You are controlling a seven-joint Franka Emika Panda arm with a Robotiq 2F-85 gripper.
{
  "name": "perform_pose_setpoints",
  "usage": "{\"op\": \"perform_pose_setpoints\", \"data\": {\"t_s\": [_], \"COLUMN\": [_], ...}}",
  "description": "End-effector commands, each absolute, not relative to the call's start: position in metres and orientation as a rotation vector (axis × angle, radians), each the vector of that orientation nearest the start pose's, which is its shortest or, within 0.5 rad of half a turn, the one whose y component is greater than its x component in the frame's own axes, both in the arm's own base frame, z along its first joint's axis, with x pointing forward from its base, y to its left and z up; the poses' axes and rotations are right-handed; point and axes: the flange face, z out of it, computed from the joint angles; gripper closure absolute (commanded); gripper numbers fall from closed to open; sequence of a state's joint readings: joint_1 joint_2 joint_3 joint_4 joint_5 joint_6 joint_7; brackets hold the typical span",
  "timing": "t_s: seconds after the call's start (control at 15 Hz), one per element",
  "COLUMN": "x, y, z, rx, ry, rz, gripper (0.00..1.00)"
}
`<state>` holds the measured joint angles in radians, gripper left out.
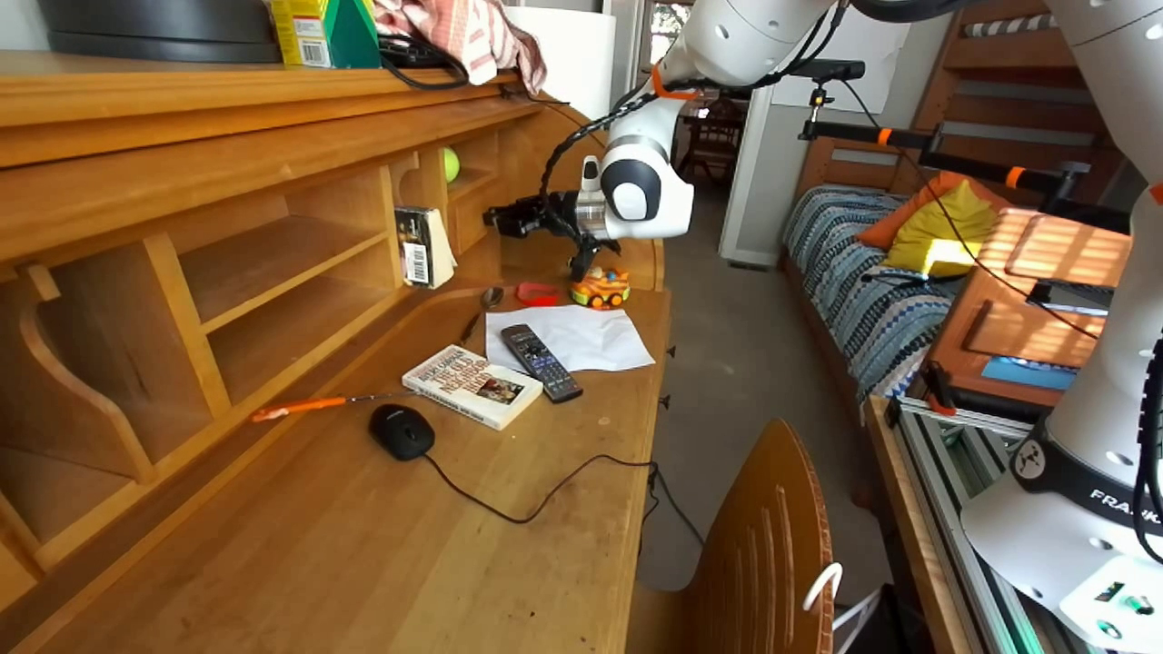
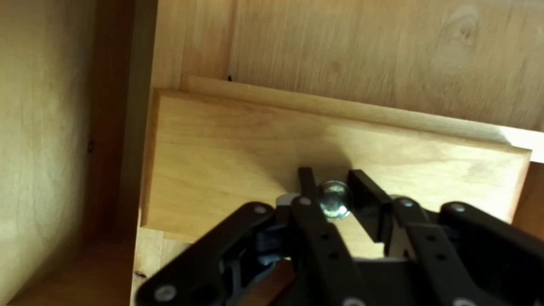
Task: Open the right drawer
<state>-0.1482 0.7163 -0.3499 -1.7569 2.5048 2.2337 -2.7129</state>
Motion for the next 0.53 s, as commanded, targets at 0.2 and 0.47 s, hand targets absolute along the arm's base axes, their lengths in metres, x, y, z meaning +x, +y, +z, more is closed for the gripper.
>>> {"op": "perform_pose_setpoints", "data": {"t_s": [0.2, 0.47], "x": [0.595, 0.573], "y": [-0.28, -0.287], "z": [0.19, 0.196], "rx": [-2.484, -2.498], "ry": [-0.273, -0.222], "rz": [-2.06, -2.056], "gripper": [0.94, 0.94]}}
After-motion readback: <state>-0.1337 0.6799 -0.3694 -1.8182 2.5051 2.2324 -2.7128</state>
